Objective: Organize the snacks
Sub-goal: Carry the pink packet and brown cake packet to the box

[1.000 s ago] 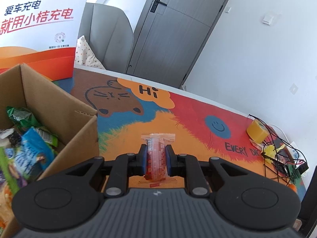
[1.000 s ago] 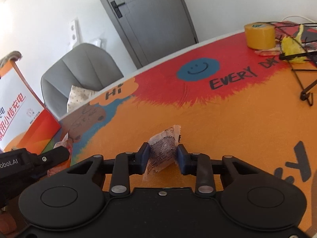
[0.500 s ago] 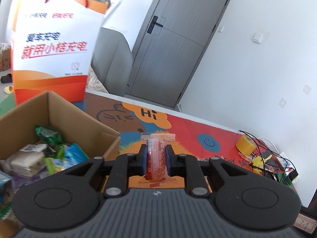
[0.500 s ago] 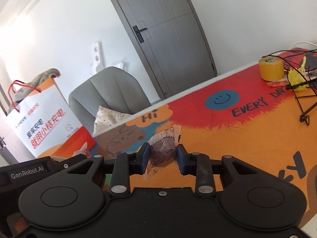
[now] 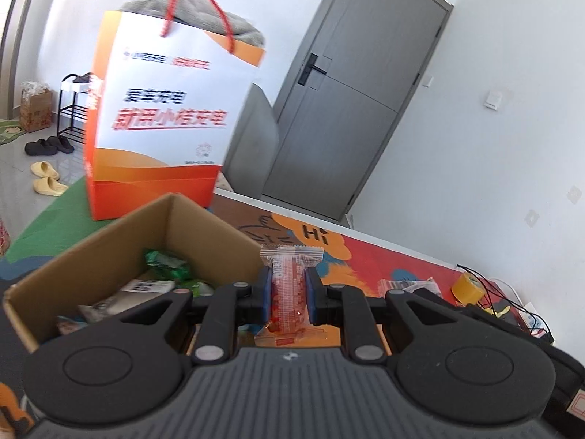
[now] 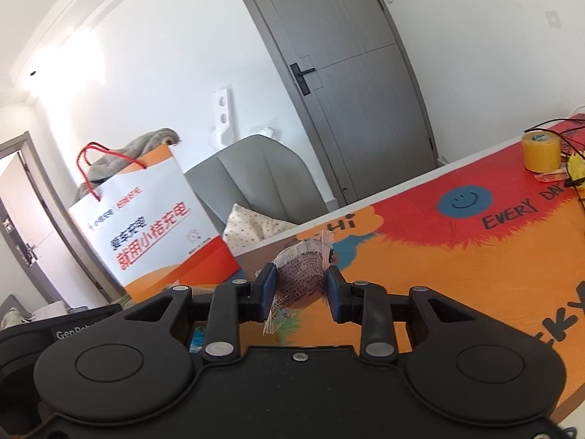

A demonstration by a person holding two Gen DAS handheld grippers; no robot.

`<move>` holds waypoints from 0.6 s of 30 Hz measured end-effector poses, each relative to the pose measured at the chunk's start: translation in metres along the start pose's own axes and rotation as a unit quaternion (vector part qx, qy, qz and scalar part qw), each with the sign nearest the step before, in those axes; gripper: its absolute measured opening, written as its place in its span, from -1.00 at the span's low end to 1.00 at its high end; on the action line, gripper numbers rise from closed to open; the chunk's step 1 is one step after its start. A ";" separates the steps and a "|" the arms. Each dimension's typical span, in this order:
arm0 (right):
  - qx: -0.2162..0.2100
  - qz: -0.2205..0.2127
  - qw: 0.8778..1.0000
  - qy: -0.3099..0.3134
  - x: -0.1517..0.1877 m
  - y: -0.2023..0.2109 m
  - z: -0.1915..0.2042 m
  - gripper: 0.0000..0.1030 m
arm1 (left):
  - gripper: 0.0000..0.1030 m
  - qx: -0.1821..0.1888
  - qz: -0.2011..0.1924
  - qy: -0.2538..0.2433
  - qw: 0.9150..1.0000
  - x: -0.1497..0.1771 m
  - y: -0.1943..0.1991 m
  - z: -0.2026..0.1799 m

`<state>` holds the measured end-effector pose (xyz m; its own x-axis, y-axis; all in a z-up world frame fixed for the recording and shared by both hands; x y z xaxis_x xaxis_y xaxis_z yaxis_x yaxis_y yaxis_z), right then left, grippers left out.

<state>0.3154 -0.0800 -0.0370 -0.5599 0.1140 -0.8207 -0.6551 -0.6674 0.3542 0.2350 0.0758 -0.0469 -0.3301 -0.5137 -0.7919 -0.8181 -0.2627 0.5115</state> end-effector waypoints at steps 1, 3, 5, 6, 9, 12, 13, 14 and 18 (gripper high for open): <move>-0.003 0.000 1.000 0.002 0.001 0.001 0.005 -0.41 | -0.66 -0.003 -0.002 0.001 1.000 -0.002 0.004 0.005; -0.008 0.000 1.000 0.009 0.003 0.003 0.016 -0.41 | -0.66 -0.009 -0.006 0.004 1.000 -0.003 0.010 0.015; -0.014 0.001 1.000 0.011 0.007 0.004 0.026 -0.41 | -0.66 -0.013 -0.005 0.009 1.000 -0.003 0.016 0.026; -0.018 0.003 1.000 0.012 0.008 0.004 0.031 -0.41 | -0.66 -0.015 -0.004 0.011 1.000 -0.003 0.018 0.031; -0.027 0.007 0.999 0.017 0.014 0.004 0.045 -0.41 | -0.66 -0.024 -0.004 0.015 1.000 -0.003 0.023 0.045; -0.033 0.009 0.999 0.023 0.018 0.004 0.057 -0.41 | -0.66 -0.028 -0.005 0.020 0.999 -0.005 0.029 0.060; -0.034 0.010 0.999 0.025 0.019 0.003 0.062 -0.41 | -0.67 -0.030 -0.007 0.023 0.999 -0.006 0.030 0.064; -0.036 0.010 0.999 0.027 0.020 0.003 0.065 -0.41 | -0.66 -0.032 -0.009 0.025 0.999 -0.007 0.032 0.067; -0.044 0.013 0.998 0.037 0.024 0.002 0.081 -0.41 | -0.66 -0.034 -0.014 0.023 0.999 -0.009 0.039 0.077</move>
<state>0.2593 -0.0194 -0.0198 -0.5351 0.0439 -0.8437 -0.5923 -0.7316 0.3376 0.1698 0.1332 -0.0453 -0.2841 -0.5416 -0.7912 -0.7925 -0.3318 0.5117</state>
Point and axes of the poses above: each gripper's, at about its wrist camera, not at the fingertips, and y roughly against the way its jaws point, z to its left, x to its underside, the point moved 9 cm from there along -y, roughly the way its jaws point, and after that the axes turned 5 degrees about -x, right-handed, at the moved point
